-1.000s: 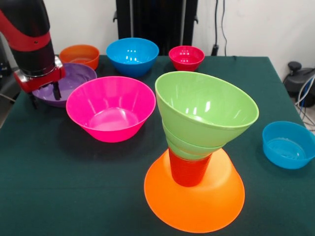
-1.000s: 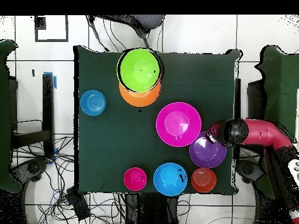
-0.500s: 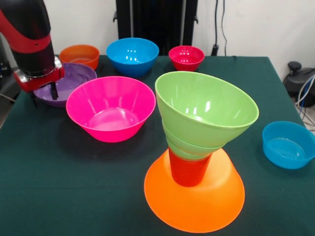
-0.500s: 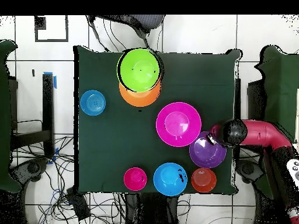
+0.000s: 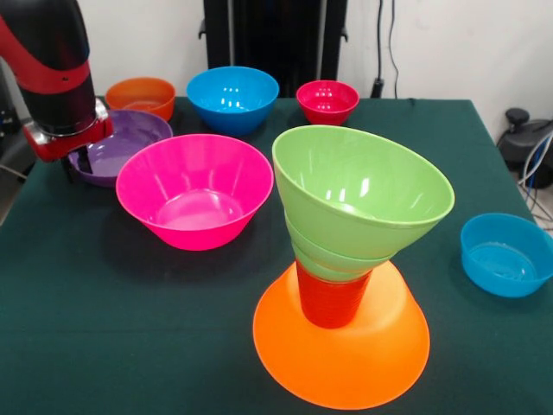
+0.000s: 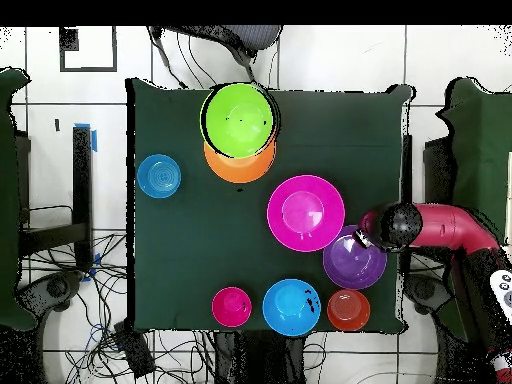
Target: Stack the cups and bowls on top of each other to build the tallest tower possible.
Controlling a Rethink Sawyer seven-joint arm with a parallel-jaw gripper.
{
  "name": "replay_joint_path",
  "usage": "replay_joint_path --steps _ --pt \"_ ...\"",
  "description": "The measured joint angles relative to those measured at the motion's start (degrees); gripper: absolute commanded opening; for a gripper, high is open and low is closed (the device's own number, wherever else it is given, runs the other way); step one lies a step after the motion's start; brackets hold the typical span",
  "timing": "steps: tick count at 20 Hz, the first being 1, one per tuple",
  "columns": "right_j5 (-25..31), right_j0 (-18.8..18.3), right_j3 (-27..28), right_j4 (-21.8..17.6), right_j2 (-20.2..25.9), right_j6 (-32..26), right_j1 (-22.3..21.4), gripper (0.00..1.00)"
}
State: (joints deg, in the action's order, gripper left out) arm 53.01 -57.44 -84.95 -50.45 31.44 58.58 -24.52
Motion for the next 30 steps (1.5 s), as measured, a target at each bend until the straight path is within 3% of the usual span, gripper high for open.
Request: replay_joint_path --steps 14,24,30 --pt "0.0 -0.4 -0.4 0.3 0.2 0.0 -1.1 0.0" --pt "-0.1 -4.1 -2.8 5.8 2.1 0.0 -8.6 0.0" --pt "0.0 -4.2 -3.1 7.5 2.2 0.0 -12.0 0.0"
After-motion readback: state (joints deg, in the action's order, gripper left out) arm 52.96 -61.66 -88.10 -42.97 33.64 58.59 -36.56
